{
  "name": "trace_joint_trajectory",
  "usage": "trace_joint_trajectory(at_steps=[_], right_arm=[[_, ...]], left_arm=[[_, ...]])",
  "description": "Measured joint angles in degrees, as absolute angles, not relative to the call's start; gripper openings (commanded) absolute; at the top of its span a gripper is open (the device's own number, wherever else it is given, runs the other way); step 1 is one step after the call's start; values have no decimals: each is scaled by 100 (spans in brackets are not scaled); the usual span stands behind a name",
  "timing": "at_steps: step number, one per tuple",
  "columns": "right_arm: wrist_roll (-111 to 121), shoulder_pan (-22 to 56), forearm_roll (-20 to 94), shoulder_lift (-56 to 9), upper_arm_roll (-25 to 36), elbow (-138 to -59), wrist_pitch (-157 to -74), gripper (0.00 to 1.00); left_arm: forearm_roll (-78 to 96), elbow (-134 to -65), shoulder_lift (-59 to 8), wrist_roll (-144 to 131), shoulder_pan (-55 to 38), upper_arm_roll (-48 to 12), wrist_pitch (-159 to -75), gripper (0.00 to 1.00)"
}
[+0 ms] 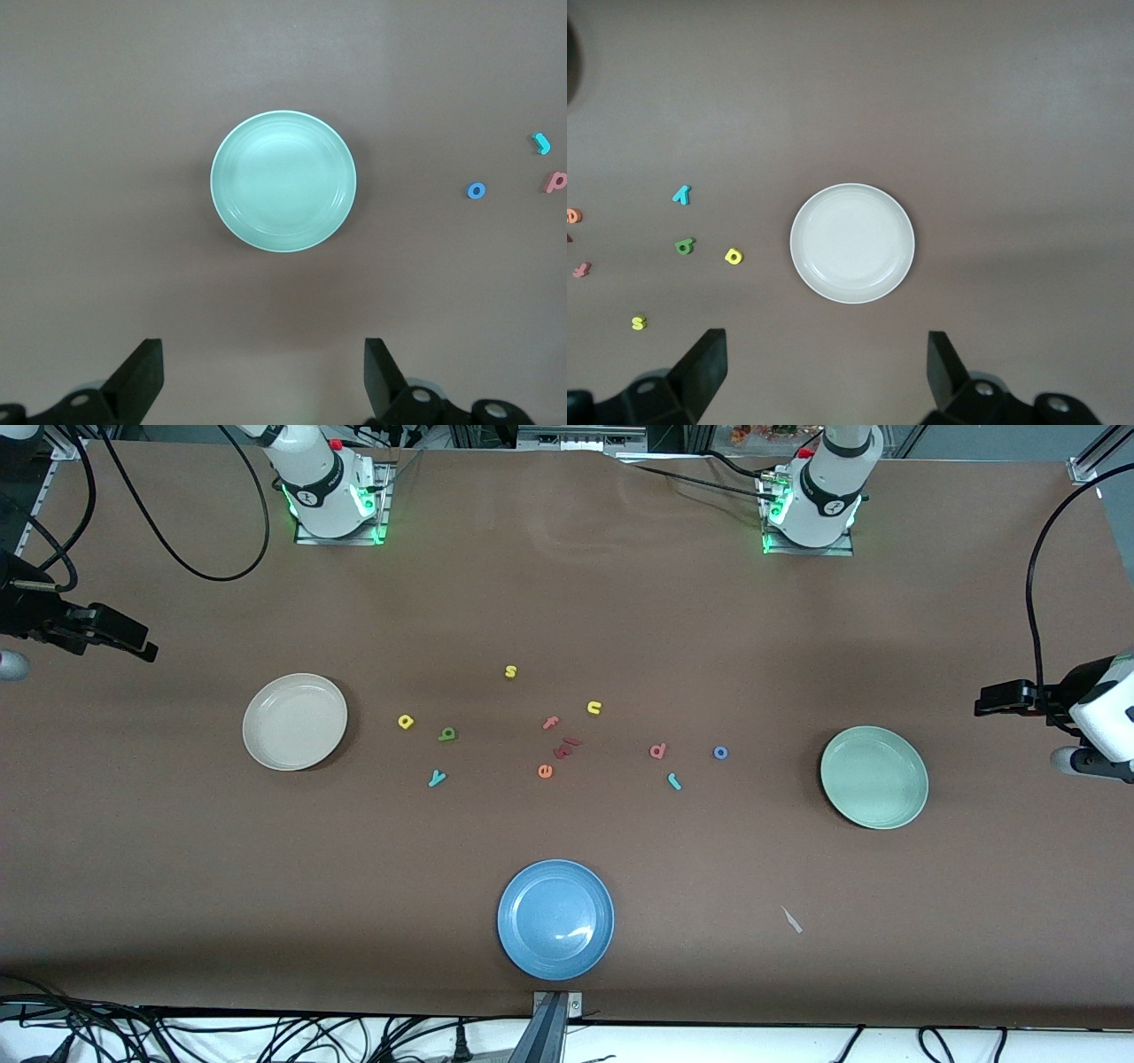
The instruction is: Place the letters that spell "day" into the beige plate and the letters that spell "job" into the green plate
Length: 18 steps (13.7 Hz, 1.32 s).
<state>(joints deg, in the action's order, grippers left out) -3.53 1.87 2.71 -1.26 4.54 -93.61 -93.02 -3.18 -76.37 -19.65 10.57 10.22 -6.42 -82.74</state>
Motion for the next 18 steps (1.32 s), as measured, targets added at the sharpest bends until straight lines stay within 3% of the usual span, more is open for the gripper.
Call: trace_joint_trajectory(at_steps=[18], right_arm=[[-358,244,274,-126,429,-9361,-9300,100]], left_arm=[[-306,-7666,-2121,750,813,-702,-8282,100]])
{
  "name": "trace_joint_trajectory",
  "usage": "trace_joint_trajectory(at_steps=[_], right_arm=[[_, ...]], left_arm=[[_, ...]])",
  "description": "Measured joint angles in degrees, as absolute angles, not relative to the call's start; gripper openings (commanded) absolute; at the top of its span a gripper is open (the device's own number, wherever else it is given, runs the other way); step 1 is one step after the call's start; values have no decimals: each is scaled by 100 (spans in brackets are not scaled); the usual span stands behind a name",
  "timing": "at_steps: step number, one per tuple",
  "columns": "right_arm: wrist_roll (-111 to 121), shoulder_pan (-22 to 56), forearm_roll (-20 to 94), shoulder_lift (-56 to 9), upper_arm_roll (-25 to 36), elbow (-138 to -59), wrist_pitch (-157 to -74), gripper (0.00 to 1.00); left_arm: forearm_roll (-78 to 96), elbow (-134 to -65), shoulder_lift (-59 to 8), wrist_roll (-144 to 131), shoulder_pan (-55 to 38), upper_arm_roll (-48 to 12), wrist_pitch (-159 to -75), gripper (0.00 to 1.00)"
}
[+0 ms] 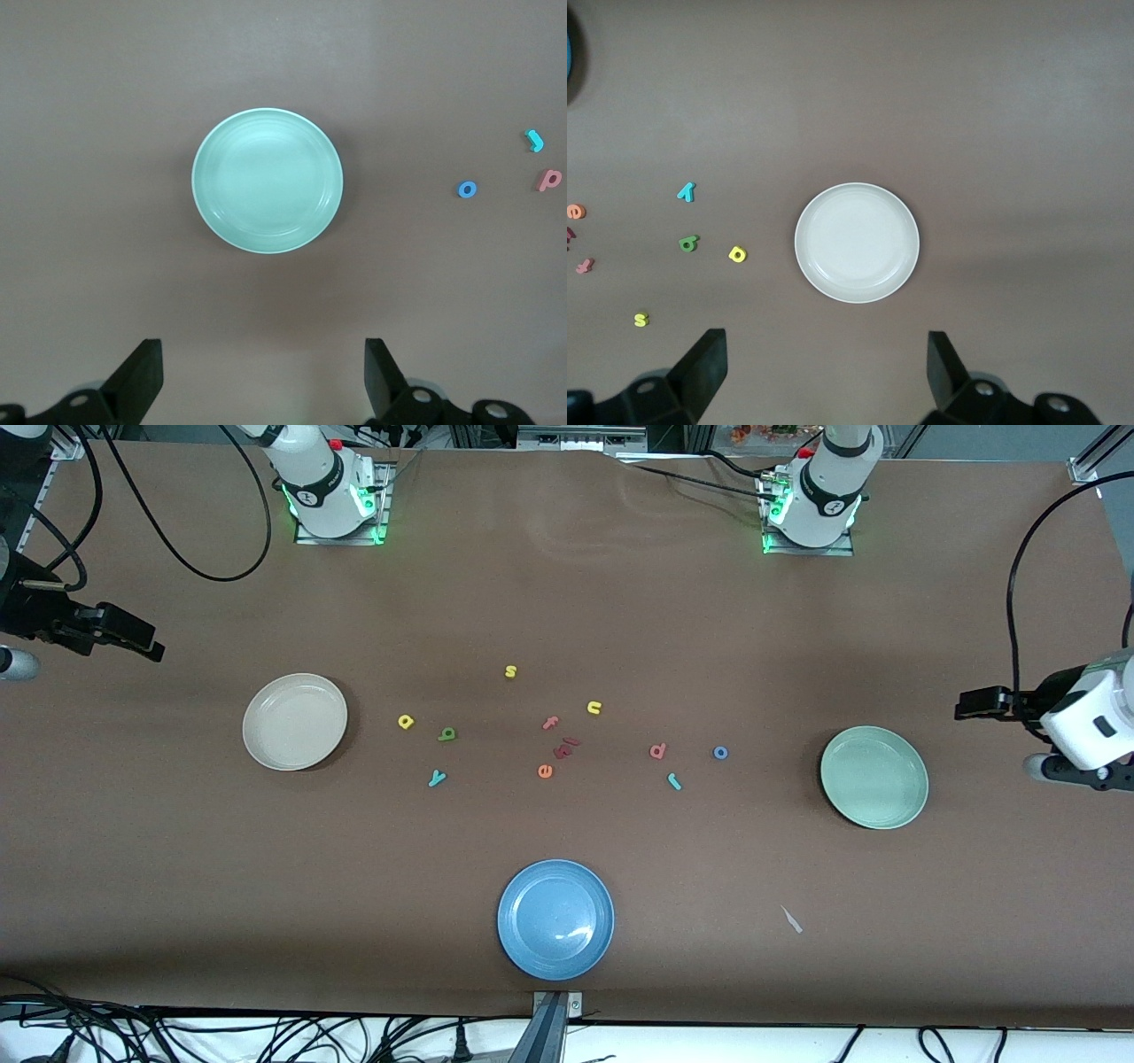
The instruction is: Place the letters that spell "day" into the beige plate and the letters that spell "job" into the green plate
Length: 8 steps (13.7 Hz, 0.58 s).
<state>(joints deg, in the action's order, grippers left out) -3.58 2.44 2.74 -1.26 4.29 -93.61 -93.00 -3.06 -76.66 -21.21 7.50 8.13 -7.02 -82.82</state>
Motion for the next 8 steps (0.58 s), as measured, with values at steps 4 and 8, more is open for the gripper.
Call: trace_joint_trajectory(at_steps=[4,8], right_arm=[[-363,245,276,-134,429,-9363,-9300,100],[-938,427,284,-370,419,-9371,-9364,100]], left_arm=[[-293,-7680,-2378,-460,301,-725,-8387,100],[373,-7771,-2757,-1552,-22,-733,-8736,100]])
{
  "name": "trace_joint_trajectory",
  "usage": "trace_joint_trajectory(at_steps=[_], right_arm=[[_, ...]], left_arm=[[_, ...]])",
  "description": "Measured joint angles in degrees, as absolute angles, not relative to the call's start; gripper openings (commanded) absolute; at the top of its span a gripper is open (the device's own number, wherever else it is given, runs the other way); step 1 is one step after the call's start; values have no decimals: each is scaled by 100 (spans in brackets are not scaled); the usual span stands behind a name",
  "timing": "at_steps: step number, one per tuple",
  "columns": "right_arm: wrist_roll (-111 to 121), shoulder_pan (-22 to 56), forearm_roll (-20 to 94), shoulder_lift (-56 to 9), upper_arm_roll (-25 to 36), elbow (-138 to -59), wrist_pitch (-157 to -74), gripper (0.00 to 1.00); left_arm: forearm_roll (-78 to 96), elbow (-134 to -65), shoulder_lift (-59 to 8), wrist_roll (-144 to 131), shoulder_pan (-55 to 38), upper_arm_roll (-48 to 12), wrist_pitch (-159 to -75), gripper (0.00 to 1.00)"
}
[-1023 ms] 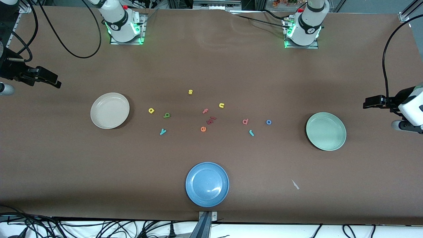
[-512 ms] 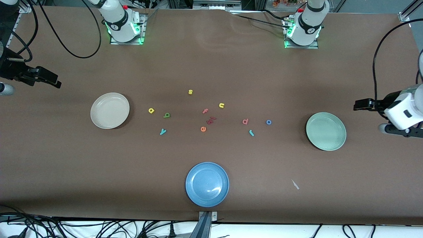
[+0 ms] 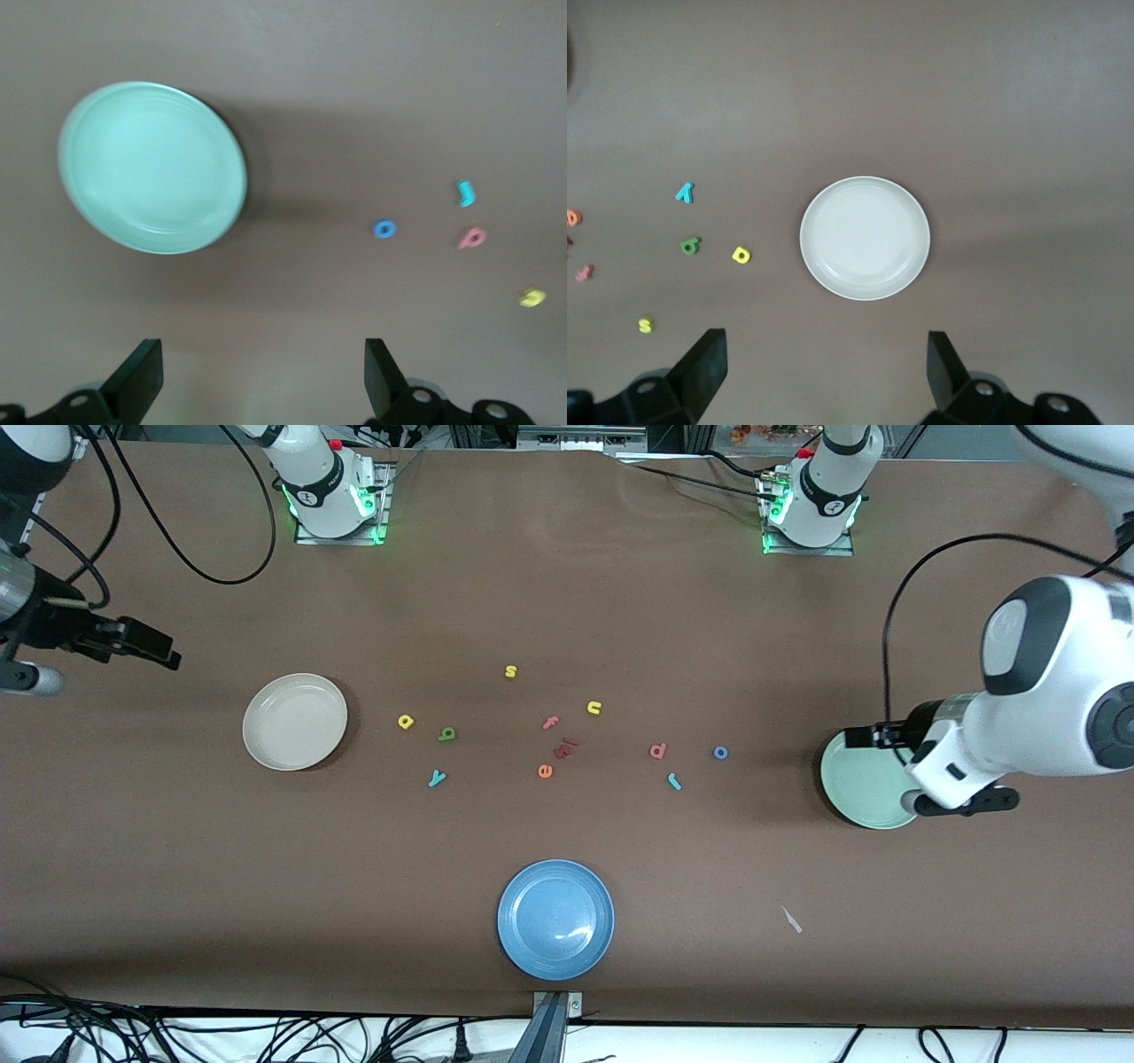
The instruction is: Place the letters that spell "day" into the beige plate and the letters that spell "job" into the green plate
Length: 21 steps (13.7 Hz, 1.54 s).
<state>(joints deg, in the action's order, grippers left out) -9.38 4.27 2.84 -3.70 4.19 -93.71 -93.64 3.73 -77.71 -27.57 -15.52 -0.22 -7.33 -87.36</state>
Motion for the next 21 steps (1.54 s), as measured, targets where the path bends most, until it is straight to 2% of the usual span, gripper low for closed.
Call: trace_joint_trajectory(at_steps=[5,7,10,12,17,20,21], right_arm=[[-1635,1082,284,-700,373,-9371,-9449,100],[-1703,1265,288,-917,370,-9378,-9459,100],[-1759,1524,320,-1316,368,-9452,-9750,100],[-2182,1747,321,-1491,365,-9783,-10290,100],[-3057,1819,323,-1543,226,-11464,-12200,100],[-3673,1863,323,-1551,94,-12487,-13690,100],[-3872,1919,323,-1559,80,-12710,-13950,100]], left_arm=[[458,-8789,-3003,-3027,-609,-751,-10247,99],[458,-9229,-3041,-3496,-862,-753,-10804,90],[458,-9569,-3324,-4066,-1132,-750,-11588,88],[458,-9636,-3585,-4238,-1219,-749,-11960,85],[458,-10242,-3742,-4373,-1316,-751,-12717,70],[458,-10325,-3733,-4442,-1341,-779,-12722,53],[458,-10329,-3733,-4458,-1349,-781,-12722,45]])
